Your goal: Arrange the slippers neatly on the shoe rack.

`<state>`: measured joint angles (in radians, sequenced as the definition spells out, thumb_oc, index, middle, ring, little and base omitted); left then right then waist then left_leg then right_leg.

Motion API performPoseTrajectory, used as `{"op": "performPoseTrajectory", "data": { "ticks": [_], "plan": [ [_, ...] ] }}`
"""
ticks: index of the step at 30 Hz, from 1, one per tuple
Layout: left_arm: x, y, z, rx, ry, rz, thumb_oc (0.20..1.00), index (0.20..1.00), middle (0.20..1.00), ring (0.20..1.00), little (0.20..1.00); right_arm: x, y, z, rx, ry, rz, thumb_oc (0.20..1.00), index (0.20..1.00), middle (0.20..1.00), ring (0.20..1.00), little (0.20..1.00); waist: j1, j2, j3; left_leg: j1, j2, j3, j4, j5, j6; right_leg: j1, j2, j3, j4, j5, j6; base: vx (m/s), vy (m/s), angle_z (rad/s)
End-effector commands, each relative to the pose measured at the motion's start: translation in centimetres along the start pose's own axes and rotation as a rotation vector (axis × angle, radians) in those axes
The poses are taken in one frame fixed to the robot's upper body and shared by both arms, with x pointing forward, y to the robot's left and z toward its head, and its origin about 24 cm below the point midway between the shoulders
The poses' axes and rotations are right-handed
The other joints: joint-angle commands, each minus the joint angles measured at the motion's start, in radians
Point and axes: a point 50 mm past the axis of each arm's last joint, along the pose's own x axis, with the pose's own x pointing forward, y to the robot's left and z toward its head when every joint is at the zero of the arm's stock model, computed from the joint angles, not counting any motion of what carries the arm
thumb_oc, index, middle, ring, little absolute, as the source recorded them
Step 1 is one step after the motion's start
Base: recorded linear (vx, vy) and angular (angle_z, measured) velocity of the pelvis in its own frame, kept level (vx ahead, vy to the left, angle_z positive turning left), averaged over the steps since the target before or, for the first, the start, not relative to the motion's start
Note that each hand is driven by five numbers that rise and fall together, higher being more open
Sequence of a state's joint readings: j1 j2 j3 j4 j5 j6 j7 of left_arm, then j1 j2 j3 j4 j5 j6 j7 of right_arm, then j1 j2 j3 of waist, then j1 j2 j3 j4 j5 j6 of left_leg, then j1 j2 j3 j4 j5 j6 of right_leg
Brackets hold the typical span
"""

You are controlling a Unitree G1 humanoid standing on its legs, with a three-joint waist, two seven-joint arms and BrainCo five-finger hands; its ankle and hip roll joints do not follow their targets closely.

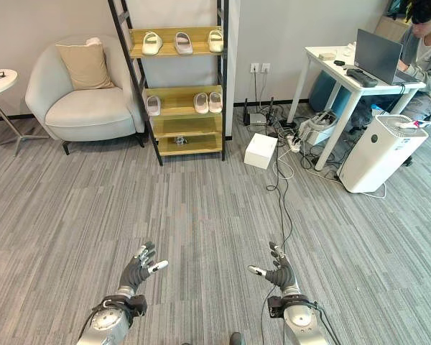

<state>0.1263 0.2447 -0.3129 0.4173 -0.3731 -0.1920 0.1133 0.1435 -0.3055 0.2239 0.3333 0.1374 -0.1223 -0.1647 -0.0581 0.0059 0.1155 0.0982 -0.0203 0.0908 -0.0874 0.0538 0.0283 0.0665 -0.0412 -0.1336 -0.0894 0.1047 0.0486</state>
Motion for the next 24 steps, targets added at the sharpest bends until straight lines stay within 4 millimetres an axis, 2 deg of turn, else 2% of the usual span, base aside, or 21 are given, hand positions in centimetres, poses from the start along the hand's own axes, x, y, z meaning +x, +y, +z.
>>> {"op": "performPoseTrajectory", "data": {
  "ticks": [1, 12, 24],
  "plan": [
    [1.0, 0.0, 1.2, 0.040, -0.056, -0.017, 1.000, 1.000, 1.000, 1.000, 1.000, 0.8, -0.3, 2.7, -0.001, -0.126, 0.003, 1.000, 1.000, 1.000, 1.000, 1.000, -0.009, -0.016, 0.000, 0.045, 0.002, 0.019, 0.000, -0.168, 0.000, 0.071, -0.016, -0.035, 0.002, -0.212, 0.039, 0.00, 0.000, 0.00],
    [1.0, 0.4, 2.9, 0.011, -0.129, 0.002, 1.000, 1.000, 1.000, 1.000, 1.000, 0.8, -0.4, 2.5, 0.061, -0.115, -0.020, 1.000, 1.000, 1.000, 1.000, 1.000, -0.007, -0.017, 0.000, 0.042, 0.001, 0.014, 0.000, -0.169, -0.001, 0.071, -0.016, -0.042, 0.002, -0.213, 0.038, 0.00, 0.000, 0.00],
    [1.0, 0.6, 2.5, -0.003, -0.109, 0.025, 1.000, 1.000, 1.000, 1.000, 1.000, 0.9, 0.0, 2.4, 0.069, -0.103, 0.004, 1.000, 1.000, 1.000, 1.000, 1.000, -0.007, -0.021, 0.011, 0.063, -0.006, 0.009, 0.000, -0.191, 0.007, 0.088, -0.017, -0.033, 0.002, -0.224, 0.042, 0.06, 0.013, -0.01]
  ]
}}
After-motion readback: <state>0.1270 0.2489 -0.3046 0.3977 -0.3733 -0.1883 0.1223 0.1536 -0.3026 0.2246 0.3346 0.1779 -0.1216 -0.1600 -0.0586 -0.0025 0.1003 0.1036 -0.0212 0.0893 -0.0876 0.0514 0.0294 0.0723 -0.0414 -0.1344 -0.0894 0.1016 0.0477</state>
